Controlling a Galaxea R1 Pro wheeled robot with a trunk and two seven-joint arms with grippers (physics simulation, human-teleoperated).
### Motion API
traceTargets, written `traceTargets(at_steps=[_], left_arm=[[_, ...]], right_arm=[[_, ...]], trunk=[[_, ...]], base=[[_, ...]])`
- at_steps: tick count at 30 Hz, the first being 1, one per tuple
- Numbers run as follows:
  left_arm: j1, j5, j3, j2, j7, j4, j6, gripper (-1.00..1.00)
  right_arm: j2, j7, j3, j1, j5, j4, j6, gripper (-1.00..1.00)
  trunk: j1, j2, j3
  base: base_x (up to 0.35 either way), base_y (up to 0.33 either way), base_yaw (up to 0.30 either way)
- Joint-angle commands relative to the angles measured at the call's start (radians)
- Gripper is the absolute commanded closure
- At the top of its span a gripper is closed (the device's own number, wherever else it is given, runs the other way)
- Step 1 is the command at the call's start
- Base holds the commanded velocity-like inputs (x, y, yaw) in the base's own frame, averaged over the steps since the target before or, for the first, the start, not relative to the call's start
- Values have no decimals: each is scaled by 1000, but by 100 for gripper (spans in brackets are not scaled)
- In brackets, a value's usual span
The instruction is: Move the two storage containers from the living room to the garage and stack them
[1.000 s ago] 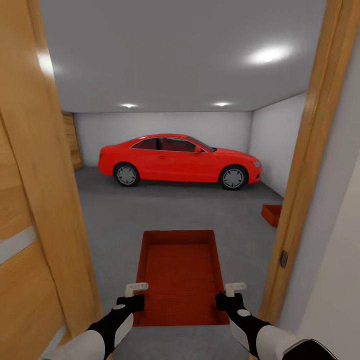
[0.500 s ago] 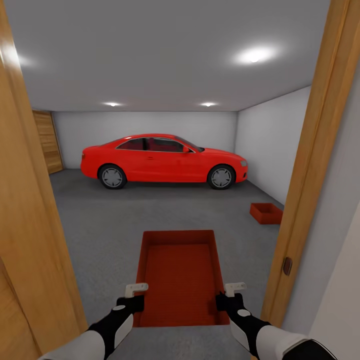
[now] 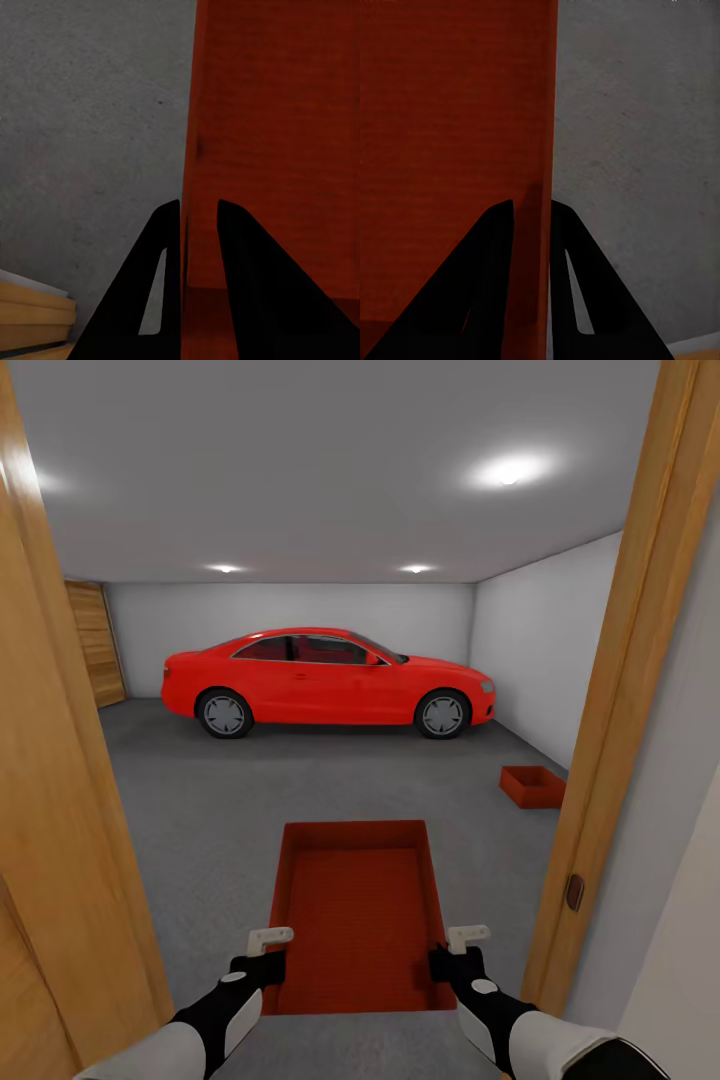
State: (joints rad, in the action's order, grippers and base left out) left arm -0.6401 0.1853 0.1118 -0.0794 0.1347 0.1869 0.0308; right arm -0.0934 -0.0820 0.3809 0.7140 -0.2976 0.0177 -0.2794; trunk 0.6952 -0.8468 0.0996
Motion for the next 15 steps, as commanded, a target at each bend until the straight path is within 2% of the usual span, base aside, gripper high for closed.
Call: traceTargets(at_steps=[1,15], left_arm=[[-1,5,3,6,10,2,3,100],[-1,13,7,8,8,2,17,100]], right_arm=[[-1,1,3,1,-3,2,-2,100],[-2,1,54,1,-49,2,-3,100]], trunk=[[0,-1,2],[0,-1,2]], base=[[0,0,0],[0,0,0]])
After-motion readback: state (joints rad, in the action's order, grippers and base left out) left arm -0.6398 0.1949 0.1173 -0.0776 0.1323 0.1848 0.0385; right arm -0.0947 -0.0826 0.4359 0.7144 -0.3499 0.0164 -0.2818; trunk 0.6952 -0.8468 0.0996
